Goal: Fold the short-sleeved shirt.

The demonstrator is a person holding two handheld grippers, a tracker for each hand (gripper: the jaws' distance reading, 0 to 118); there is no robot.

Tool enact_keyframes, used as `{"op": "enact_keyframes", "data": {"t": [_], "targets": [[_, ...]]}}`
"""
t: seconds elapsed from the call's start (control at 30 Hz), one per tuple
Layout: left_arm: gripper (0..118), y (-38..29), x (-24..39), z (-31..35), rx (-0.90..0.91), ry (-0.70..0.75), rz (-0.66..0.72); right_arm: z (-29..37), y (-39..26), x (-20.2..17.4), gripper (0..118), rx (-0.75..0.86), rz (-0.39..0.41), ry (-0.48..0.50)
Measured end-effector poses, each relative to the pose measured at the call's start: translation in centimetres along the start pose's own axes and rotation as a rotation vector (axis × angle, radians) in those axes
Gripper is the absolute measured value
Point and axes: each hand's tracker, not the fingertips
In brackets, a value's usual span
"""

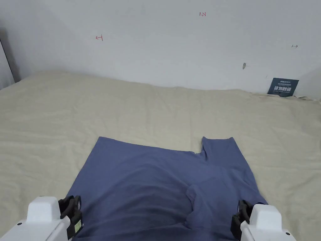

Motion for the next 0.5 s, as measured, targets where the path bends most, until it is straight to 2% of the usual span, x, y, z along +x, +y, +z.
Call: {"op": "enact_keyframes", "data": {"t": [0.1,0.2,0.5], "targets": [[0,-0.5,0.2,0.6,-0.005,-0.010,-0.006,0.4,-0.3,-0.1,0,0.011,-0.050,0.023],[0,-1.0,0.3,0.9,-0.012,0.001,-0.039,0.7,-0.5,-0.6,0,0.014,-0.012,0.015],[0,-0.5,-1.0,-0.9,-0.080,-0.002,-0.029,-0.2,-0.5,-1.7,0,-0.017,0.011,0.020]]}}
